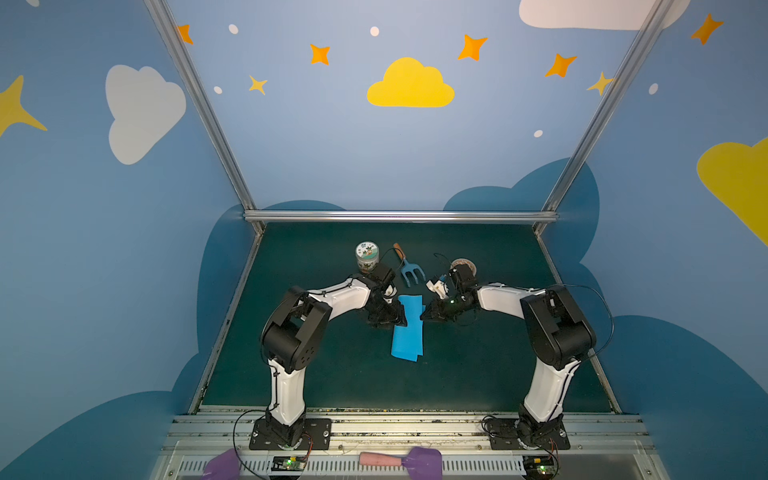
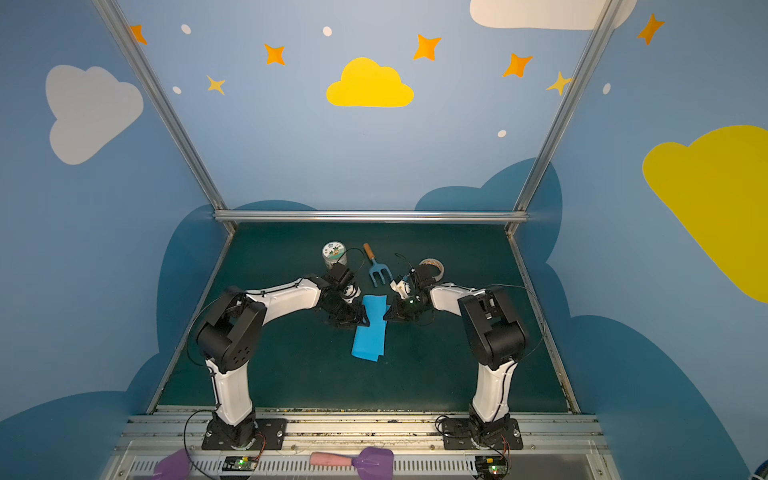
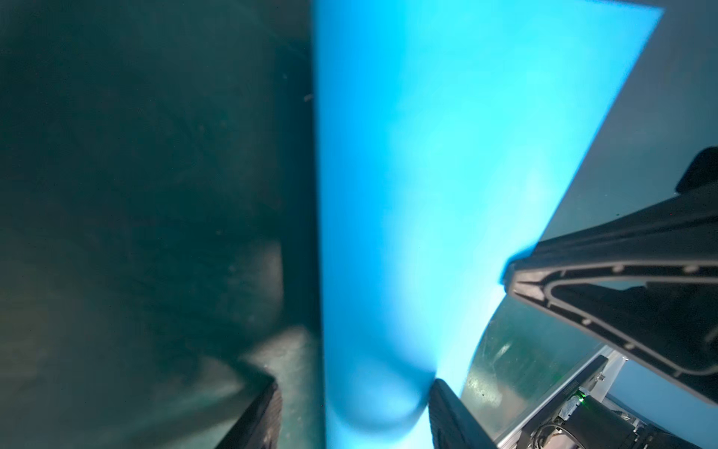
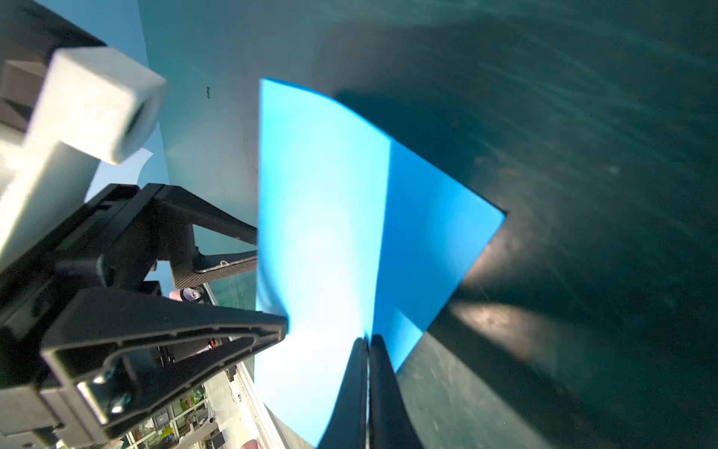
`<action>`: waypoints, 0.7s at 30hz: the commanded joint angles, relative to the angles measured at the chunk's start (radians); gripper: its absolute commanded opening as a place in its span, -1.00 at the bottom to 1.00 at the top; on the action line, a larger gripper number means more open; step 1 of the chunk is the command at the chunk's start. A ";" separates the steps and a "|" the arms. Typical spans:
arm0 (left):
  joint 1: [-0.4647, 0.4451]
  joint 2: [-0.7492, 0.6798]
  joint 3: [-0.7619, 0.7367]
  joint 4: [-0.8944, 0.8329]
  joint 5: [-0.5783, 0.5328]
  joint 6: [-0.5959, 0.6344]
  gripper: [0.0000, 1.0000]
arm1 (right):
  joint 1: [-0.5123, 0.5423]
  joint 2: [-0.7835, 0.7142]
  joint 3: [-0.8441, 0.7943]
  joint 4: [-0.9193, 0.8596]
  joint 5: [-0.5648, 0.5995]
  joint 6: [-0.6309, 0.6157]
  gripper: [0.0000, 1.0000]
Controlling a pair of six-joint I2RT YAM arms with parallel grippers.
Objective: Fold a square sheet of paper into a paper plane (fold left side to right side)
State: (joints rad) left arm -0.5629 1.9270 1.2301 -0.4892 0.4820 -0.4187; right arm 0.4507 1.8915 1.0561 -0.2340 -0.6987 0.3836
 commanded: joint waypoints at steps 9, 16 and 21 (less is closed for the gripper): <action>-0.006 -0.066 -0.156 0.169 0.017 -0.122 0.07 | 0.014 0.010 0.047 -0.063 0.004 -0.011 -0.49; -0.024 -0.109 -0.197 0.184 -0.008 -0.172 0.00 | -0.025 -0.031 -0.003 -0.047 0.024 0.018 -0.12; -0.050 -0.128 -0.211 0.184 -0.025 -0.215 -0.03 | -0.051 -0.009 -0.007 -0.047 0.019 0.054 -0.23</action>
State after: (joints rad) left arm -0.5976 1.8187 1.0351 -0.2844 0.4816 -0.5949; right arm 0.4103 1.8957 1.0557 -0.2691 -0.6888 0.4145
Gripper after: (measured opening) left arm 0.490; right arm 0.398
